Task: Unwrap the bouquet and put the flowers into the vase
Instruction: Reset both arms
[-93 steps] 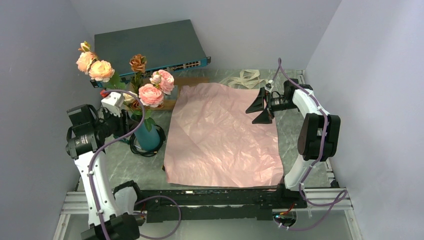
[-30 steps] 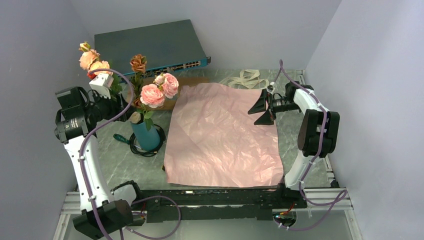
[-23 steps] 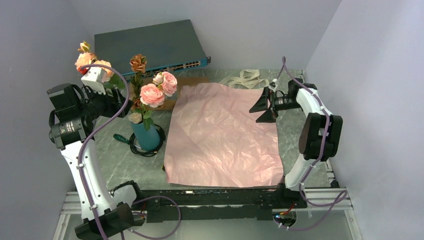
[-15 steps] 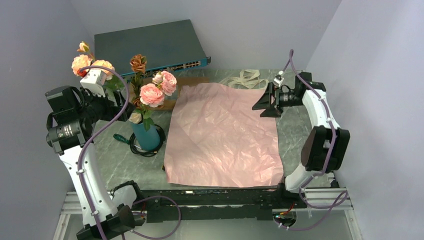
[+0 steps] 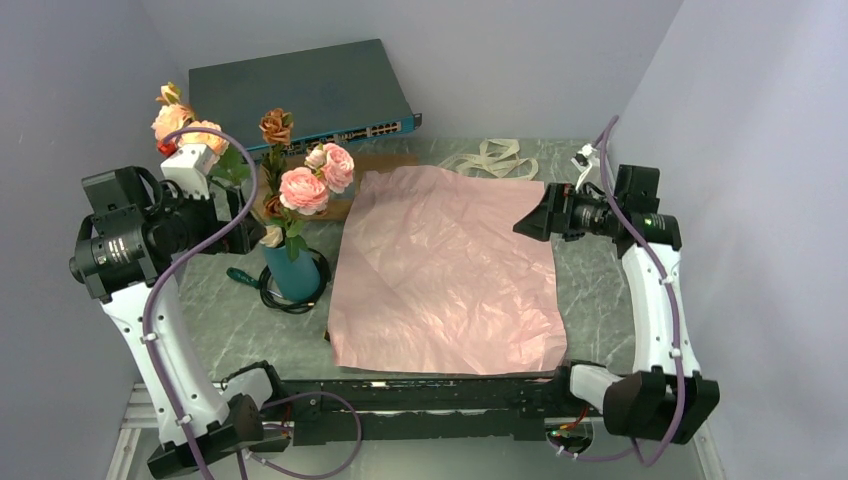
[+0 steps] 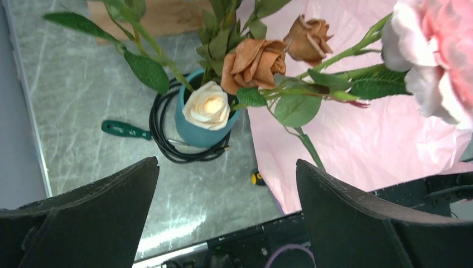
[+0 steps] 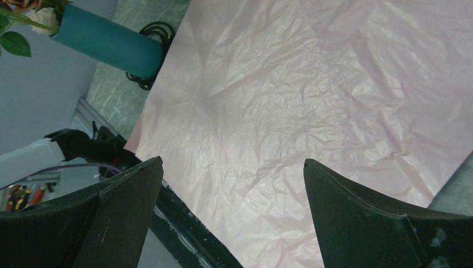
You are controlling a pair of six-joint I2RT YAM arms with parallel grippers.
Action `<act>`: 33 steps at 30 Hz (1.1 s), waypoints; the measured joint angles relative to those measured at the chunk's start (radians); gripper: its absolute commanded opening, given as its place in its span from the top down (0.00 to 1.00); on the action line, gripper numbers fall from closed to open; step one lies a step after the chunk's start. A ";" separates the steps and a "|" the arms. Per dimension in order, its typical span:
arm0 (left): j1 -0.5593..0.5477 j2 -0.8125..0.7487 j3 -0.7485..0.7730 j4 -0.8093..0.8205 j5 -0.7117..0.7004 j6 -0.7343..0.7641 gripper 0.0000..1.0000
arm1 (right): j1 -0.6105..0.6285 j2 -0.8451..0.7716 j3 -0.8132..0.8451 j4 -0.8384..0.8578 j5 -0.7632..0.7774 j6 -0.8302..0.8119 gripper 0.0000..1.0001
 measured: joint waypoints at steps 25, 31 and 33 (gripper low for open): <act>0.000 -0.243 -0.249 -0.104 -0.246 0.248 0.01 | 0.000 -0.397 -0.119 -0.010 0.342 -0.179 0.00; 0.000 -0.286 -0.293 -0.099 -0.250 0.252 0.01 | 0.000 -0.545 -0.145 -0.075 0.392 -0.261 0.00; 0.000 -0.301 -0.295 -0.095 -0.250 0.251 0.01 | 0.000 -0.572 -0.153 -0.099 0.409 -0.277 0.00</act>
